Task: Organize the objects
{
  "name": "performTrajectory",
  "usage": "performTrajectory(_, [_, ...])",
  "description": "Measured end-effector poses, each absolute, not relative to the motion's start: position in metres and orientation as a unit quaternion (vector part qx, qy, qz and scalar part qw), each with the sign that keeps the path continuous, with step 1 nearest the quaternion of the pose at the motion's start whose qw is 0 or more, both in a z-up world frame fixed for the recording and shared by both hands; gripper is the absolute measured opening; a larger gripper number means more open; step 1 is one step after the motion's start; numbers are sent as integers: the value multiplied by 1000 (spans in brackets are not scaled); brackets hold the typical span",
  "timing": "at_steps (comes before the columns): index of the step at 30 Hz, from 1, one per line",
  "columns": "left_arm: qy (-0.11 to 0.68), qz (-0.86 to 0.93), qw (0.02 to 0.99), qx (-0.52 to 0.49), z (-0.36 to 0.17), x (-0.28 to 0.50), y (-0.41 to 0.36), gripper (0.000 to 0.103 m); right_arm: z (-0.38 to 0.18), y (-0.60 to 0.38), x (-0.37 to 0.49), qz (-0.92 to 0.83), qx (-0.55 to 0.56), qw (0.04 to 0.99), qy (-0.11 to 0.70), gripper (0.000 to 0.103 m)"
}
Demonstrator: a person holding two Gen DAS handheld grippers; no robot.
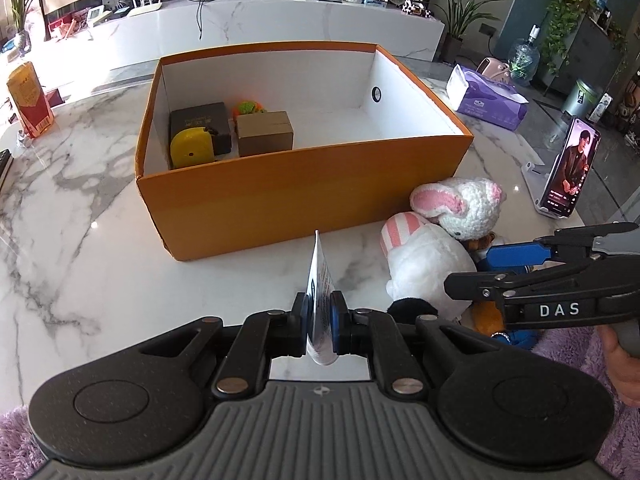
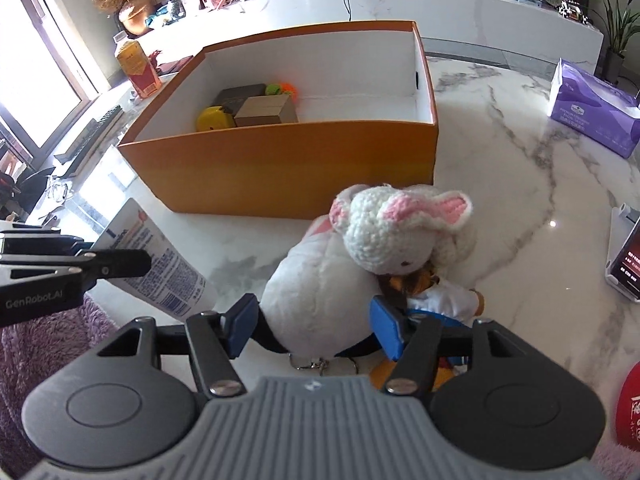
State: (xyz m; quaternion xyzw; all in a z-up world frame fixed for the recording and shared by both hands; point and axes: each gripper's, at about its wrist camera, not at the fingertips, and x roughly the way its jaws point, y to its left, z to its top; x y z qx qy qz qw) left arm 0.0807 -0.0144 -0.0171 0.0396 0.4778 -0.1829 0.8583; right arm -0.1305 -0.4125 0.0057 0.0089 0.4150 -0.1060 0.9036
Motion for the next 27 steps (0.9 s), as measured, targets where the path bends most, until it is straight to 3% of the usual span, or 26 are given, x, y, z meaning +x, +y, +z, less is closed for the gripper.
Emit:
performTrajectory(5, [485, -183, 854, 39, -23, 85, -12, 13, -4, -416, -112, -105, 13, 896, 431, 67])
performTrajectory(18, [502, -186, 844, 34, -30, 87, -8, 14, -28, -424, -92, -112, 7, 884, 454, 80])
performTrajectory(27, [499, -181, 847, 27, -29, 84, -5, 13, -32, -411, -96, -103, -21, 882, 459, 72])
